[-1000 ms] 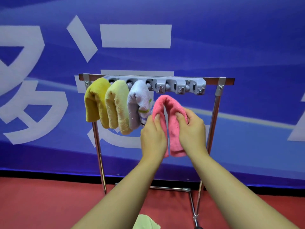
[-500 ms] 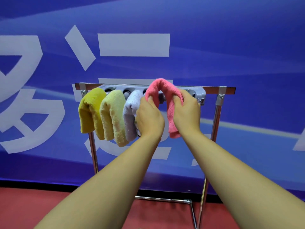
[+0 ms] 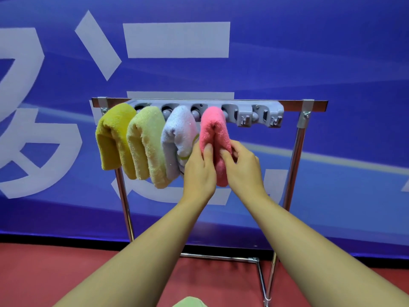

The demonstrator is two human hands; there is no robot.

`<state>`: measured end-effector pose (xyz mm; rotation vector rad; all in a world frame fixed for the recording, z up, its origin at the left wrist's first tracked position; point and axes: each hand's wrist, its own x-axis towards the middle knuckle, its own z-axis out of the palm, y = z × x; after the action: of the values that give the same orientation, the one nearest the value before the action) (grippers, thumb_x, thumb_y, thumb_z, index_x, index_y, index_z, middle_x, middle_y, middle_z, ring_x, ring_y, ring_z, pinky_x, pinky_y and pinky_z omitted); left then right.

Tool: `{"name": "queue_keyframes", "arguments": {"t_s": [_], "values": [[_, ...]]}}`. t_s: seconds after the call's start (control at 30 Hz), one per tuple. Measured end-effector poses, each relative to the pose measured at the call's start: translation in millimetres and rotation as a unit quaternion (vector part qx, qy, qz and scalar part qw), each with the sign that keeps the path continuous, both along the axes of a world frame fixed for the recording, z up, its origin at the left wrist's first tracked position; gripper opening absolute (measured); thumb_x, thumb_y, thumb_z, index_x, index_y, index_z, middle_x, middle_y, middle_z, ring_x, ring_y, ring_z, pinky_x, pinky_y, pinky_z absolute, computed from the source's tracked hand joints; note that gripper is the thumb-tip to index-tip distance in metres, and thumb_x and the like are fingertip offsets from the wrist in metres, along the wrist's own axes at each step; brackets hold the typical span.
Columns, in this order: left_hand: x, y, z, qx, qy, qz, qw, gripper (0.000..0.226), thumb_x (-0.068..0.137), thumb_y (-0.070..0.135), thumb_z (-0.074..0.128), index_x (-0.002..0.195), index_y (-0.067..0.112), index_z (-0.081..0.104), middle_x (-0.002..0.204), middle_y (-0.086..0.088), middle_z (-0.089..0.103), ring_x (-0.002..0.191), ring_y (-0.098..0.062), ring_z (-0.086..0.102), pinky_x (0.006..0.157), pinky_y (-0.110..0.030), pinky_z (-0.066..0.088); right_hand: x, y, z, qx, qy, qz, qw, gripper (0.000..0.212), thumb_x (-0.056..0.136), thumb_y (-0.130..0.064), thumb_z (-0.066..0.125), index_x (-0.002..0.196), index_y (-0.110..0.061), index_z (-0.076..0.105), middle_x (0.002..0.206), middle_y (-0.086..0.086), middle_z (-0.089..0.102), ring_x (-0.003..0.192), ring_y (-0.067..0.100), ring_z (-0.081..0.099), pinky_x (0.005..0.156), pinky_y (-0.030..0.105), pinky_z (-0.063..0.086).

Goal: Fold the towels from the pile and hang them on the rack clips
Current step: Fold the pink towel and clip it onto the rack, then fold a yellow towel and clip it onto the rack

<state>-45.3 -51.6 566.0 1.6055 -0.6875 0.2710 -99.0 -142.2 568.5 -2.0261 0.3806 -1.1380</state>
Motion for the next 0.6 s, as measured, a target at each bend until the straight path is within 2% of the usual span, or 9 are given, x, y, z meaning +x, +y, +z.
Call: {"name": "queue_keyframes", "arguments": {"t_s": [0.07,0.13,0.23,0.27,0.33,0.43,0.5,0.6], "values": [[1.6,-1.3,-9.9,0.007,0.015,-0.045,0.999,0.033,0.110,0.037,0.034,0.134,0.023,0.054,0.118,0.008,0.066,0.105,-0.009,0.062,0.075,-0.003,0.041,-1.1,1.4,-7.9,0.004,0.011,0.019,1.000,0.021,0.099,-0.032,0.057,0.117,-0.029,0.069,0.093,-0.010,0.076,0.088,0.012,0.071,0.081,0.042,0.057],[3.8,1.3,-19.4,0.016,0.027,-0.060,0.998,0.036,0.110,0.040,0.034,0.135,0.024,0.053,0.118,0.009,0.066,0.105,-0.006,0.063,0.075,-0.004,0.042,-4.8,0.2,-16.9,0.006,0.016,0.031,0.999,0.026,0.100,-0.033,0.057,0.125,-0.030,0.066,0.102,-0.012,0.076,0.095,0.010,0.071,0.087,0.041,0.057],[7.4,8.5,-34.8,0.009,0.044,-0.098,0.994,0.035,0.109,0.040,0.039,0.137,0.024,0.053,0.116,0.016,0.065,0.098,0.014,0.061,0.077,-0.003,0.043,-15.1,-5.5,-34.3,0.019,0.031,0.035,0.999,0.036,0.103,-0.036,0.054,0.138,-0.031,0.058,0.118,-0.015,0.072,0.107,0.004,0.067,0.095,0.028,0.053],[8.1,11.0,-40.9,0.010,0.053,-0.123,0.991,0.036,0.108,0.040,0.041,0.138,0.024,0.053,0.119,0.018,0.065,0.100,0.016,0.061,0.080,-0.003,0.044,-19.1,-7.7,-42.0,0.022,0.040,0.029,0.999,0.037,0.104,-0.039,0.051,0.140,-0.032,0.056,0.120,-0.016,0.070,0.109,0.002,0.065,0.095,0.025,0.050],[11.6,15.5,-56.9,0.040,0.076,-0.164,0.983,0.036,0.106,0.045,0.044,0.137,0.030,0.051,0.122,0.021,0.064,0.106,0.010,0.062,0.088,-0.013,0.047,-24.7,-14.2,-63.3,0.020,0.060,0.011,0.998,0.040,0.105,-0.044,0.047,0.144,-0.034,0.051,0.125,-0.016,0.068,0.117,0.004,0.062,0.098,0.025,0.046],[20.2,19.0,-91.1,0.108,0.102,-0.186,0.971,0.043,0.102,0.055,0.046,0.140,0.036,0.047,0.132,0.016,0.061,0.120,-0.009,0.059,0.102,-0.035,0.045,-28.0,-26.7,-112.0,0.013,0.117,-0.011,0.993,0.046,0.105,-0.046,0.044,0.148,-0.030,0.046,0.140,-0.008,0.062,0.129,0.010,0.057,0.107,0.036,0.046],[23.7,22.1,-122.8,0.150,0.123,-0.193,0.962,0.052,0.102,0.052,0.048,0.150,0.032,0.039,0.144,0.010,0.053,0.128,-0.008,0.053,0.109,-0.033,0.040,-32.1,-31.4,-152.0,0.006,0.184,-0.012,0.983,0.053,0.103,-0.051,0.043,0.151,-0.028,0.042,0.149,-0.007,0.054,0.137,0.013,0.052,0.112,0.042,0.043],[25.6,31.6,-184.1,0.240,0.120,-0.184,0.946,0.061,0.101,0.049,0.053,0.155,0.023,0.037,0.154,0.007,0.046,0.138,-0.007,0.046,0.113,-0.027,0.034,-42.5,-30.6,-216.3,-0.017,0.308,0.014,0.951,0.057,0.103,-0.053,0.043,0.155,-0.029,0.038,0.158,-0.008,0.043,0.145,0.014,0.041,0.117,0.040,0.036]]}}
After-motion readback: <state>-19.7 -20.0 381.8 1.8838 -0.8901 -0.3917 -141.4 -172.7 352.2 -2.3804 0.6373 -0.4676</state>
